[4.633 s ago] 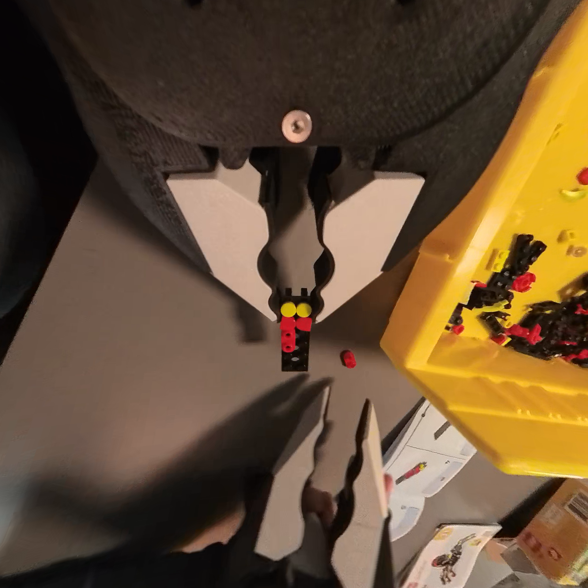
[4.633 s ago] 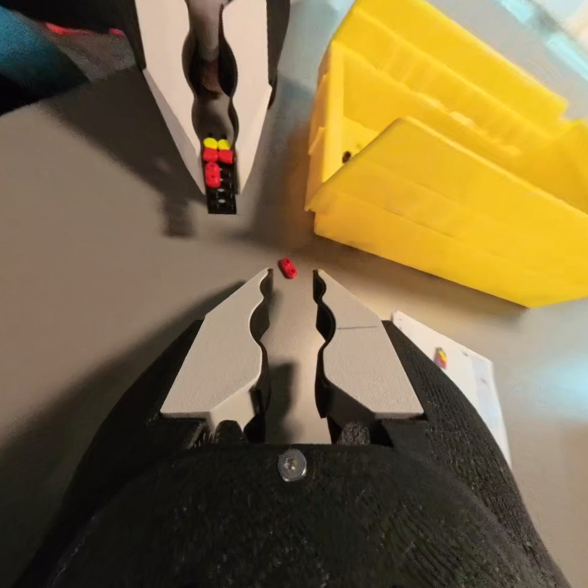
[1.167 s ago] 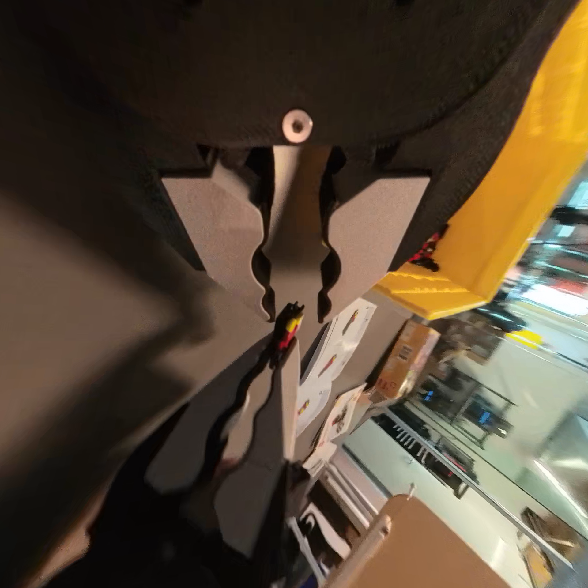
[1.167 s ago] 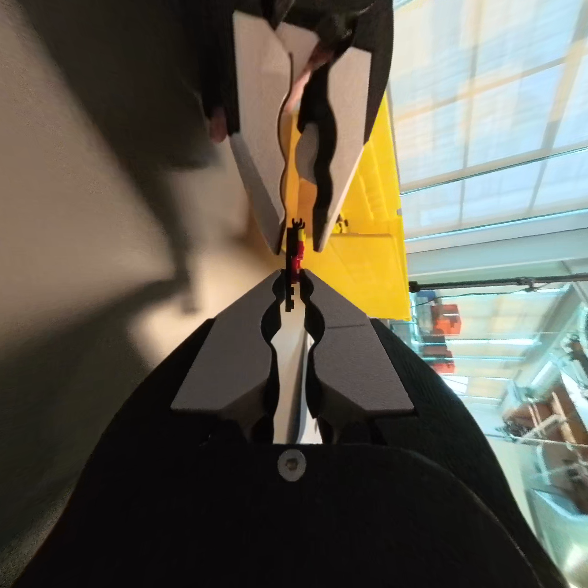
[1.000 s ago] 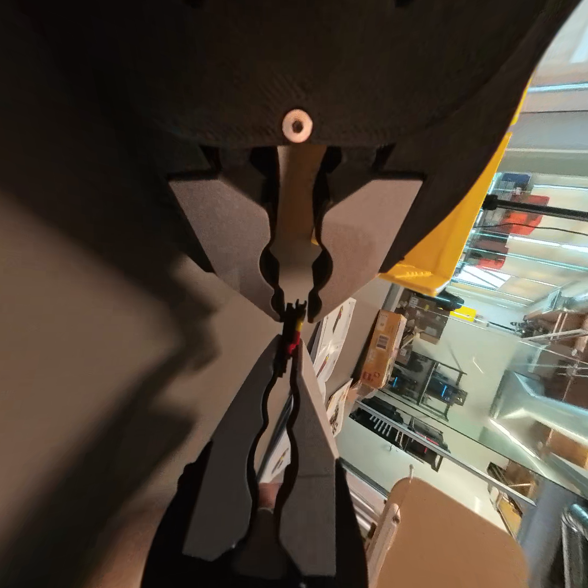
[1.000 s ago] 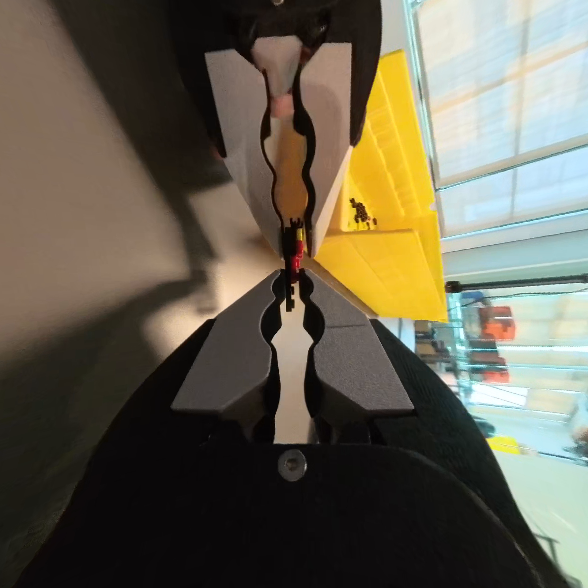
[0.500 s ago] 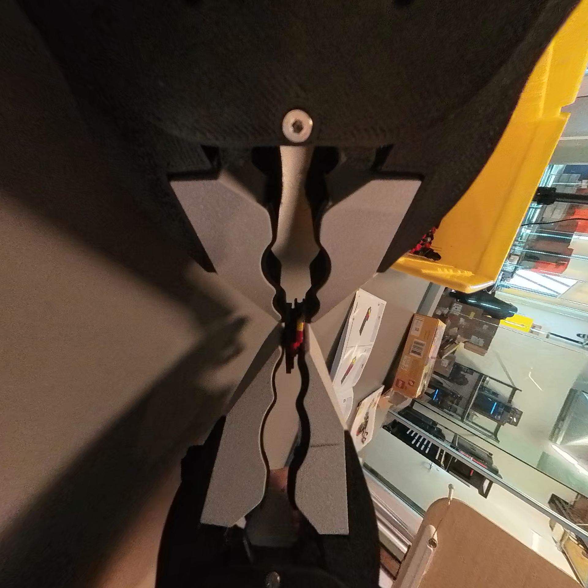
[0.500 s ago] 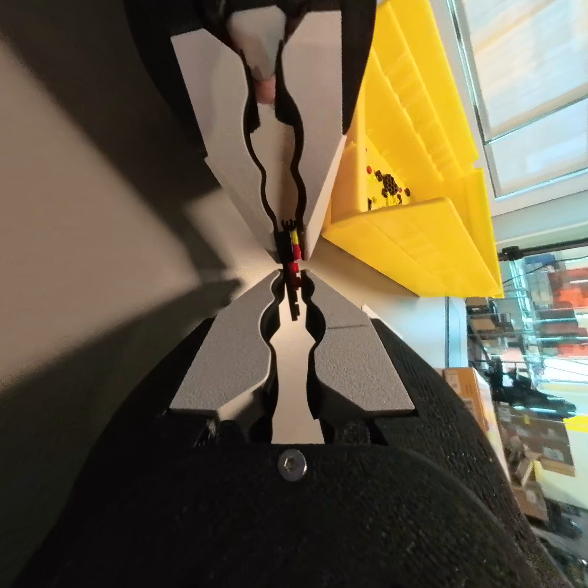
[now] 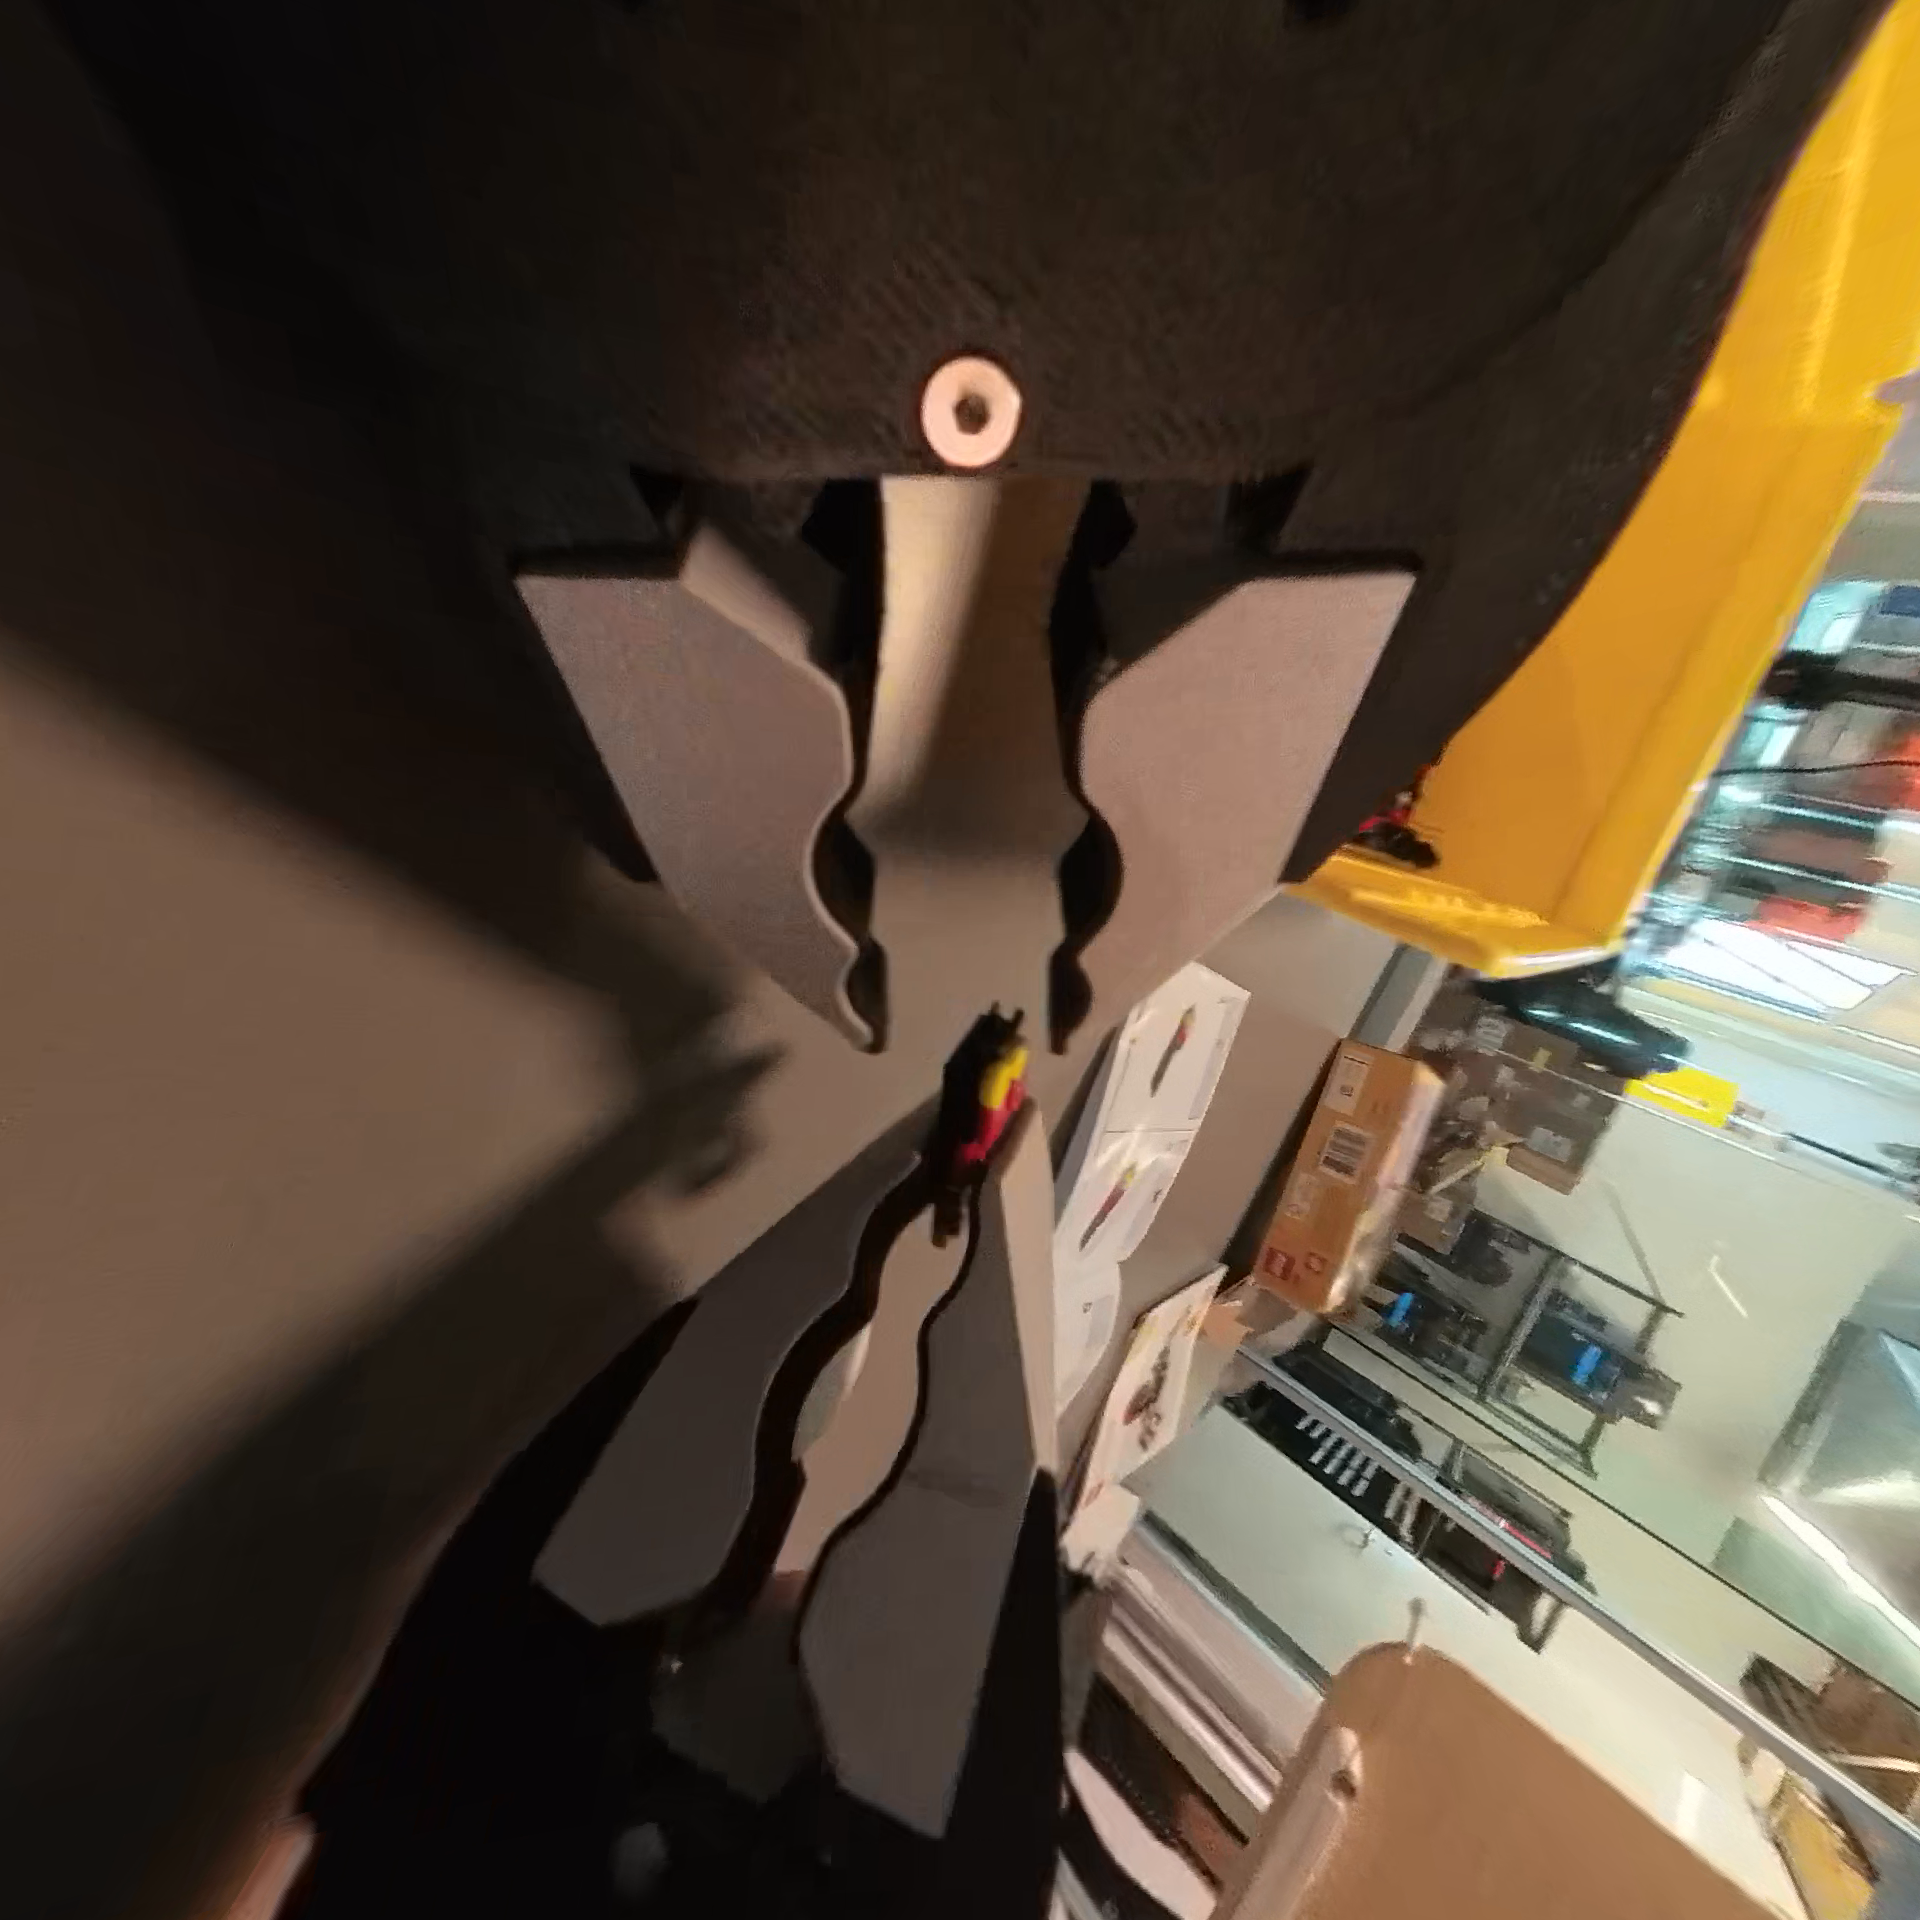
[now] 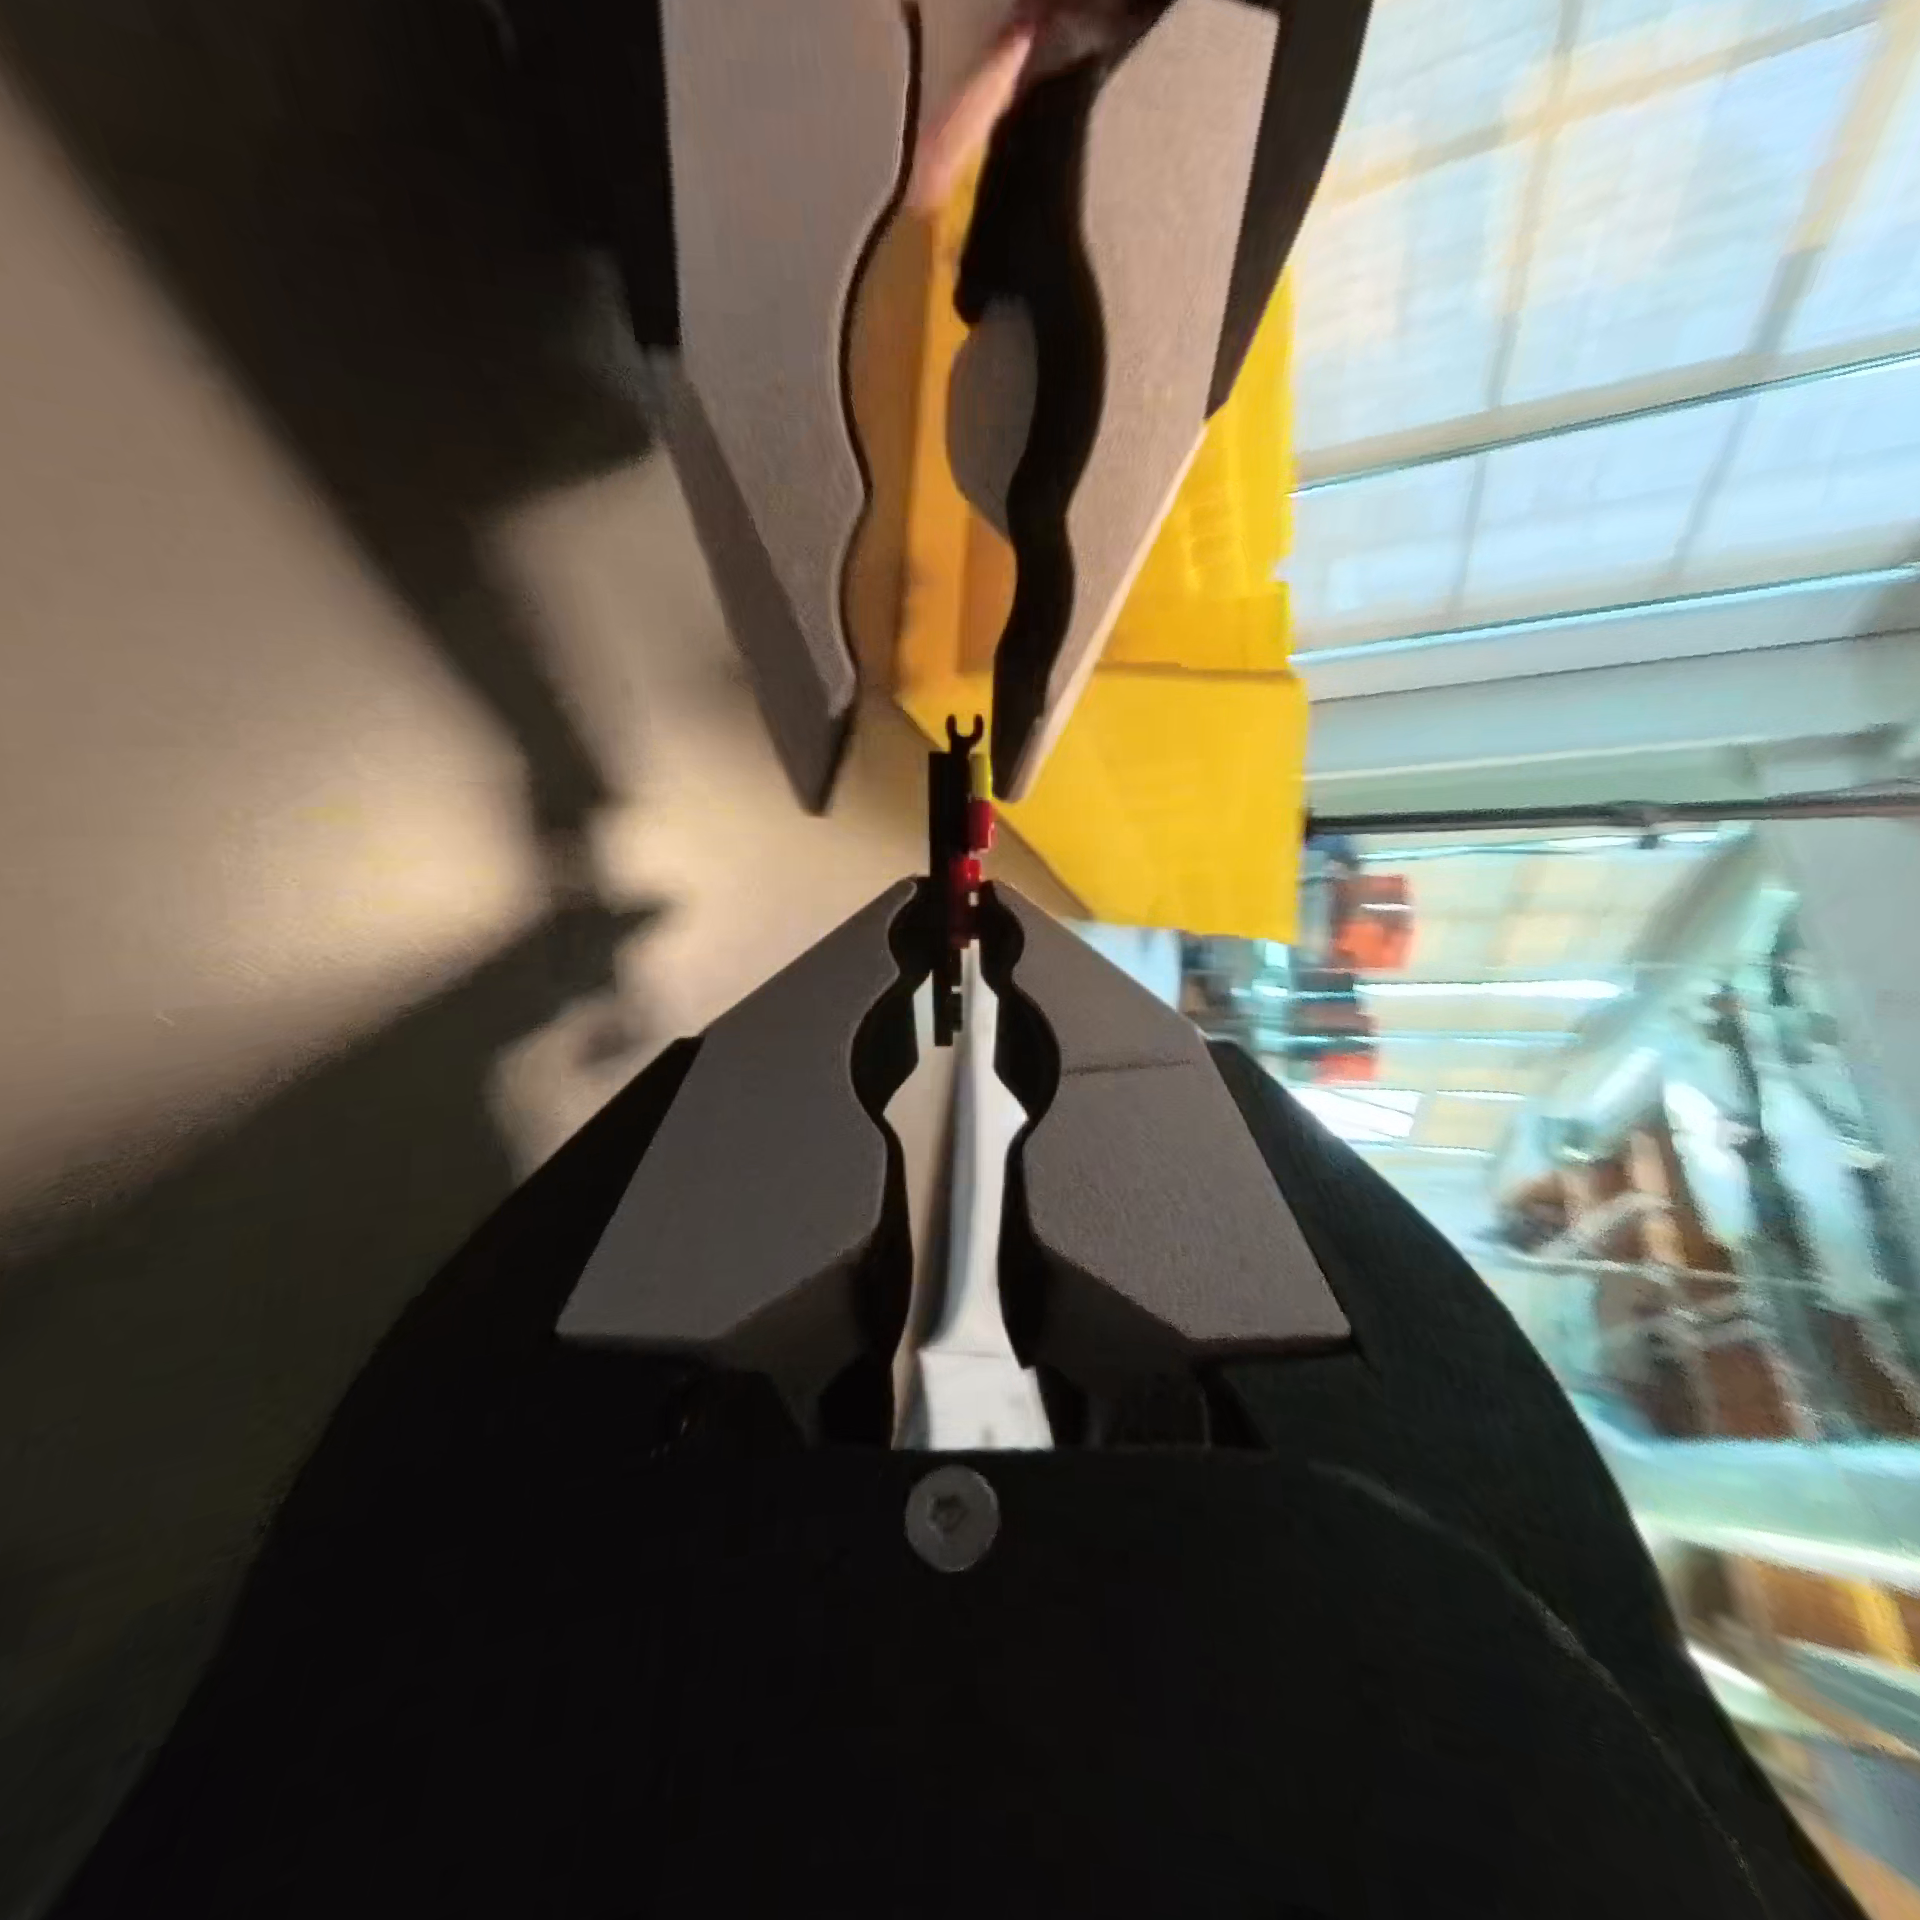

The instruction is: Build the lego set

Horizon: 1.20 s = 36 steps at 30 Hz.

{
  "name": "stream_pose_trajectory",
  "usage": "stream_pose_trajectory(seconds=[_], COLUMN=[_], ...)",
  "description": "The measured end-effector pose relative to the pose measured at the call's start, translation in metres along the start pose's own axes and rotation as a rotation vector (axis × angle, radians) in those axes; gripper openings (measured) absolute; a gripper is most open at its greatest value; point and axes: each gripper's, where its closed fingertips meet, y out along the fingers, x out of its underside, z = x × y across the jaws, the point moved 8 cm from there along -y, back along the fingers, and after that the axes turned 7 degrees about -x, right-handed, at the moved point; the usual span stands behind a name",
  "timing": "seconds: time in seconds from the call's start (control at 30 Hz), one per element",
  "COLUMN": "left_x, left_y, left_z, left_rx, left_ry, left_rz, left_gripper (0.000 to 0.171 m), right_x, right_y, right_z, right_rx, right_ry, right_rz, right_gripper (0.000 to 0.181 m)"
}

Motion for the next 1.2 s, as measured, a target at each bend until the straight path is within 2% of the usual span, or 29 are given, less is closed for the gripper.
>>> stream_pose_trajectory(seconds=[0.13, 0.3, 0.37, 0.47, 0.63, 0.7, 0.77, 0.87, 1.03, 1.1, 1.2], left_x=[-0.009, -0.022, -0.025, -0.028, -0.034, -0.035, -0.032, -0.031, -0.039, -0.042, -0.042], left_y=[0.0, 0.004, 0.005, 0.01, 0.019, 0.024, 0.03, 0.042, 0.062, 0.069, 0.075], left_z=[-0.007, -0.013, -0.012, -0.006, 0.0, 0.0, -0.001, 0.005, 0.014, 0.017, 0.022], left_rx=[0.107, 0.237, 0.25, 0.247, 0.242, 0.235, 0.241, 0.344, 0.514, 0.591, 0.657], left_ry=[-0.212, -0.486, -0.514, -0.463, -0.44, -0.439, -0.412, -0.386, -0.317, -0.311, -0.27], left_rz=[0.051, 0.113, 0.121, 0.086, 0.056, 0.034, -0.012, -0.062, -0.063, -0.069, -0.095], left_gripper=[0.044, 0.039, 0.03, 0.02, 0.018, 0.018, 0.018, 0.018, 0.018, 0.018, 0.018], right_x=[0.004, -0.002, -0.002, -0.001, 0.007, 0.015, 0.032, 0.069, 0.121, 0.132, 0.139], right_y=[-0.01, -0.021, -0.024, -0.029, -0.036, -0.041, -0.051, -0.074, -0.108, -0.112, -0.116], right_z=[-0.004, -0.013, -0.015, -0.015, -0.019, -0.019, -0.018, -0.014, 0.002, 0.007, 0.011], right_rx=[0.168, 0.256, 0.258, 0.267, 0.272, 0.277, 0.253, 0.252, 0.413, 0.445, 0.481], right_ry=[-0.081, -0.212, -0.205, -0.203, -0.213, -0.156, -0.028, 0.191, 0.452, 0.563, 0.622], right_rz=[-0.032, -0.045, -0.046, -0.062, -0.086, -0.075, -0.054, -0.013, 0.033, 0.05, 0.052], right_gripper=[0.006, 0.006, 0.006, 0.006, 0.007, 0.012, 0.027, 0.042, 0.043, 0.043, 0.04])
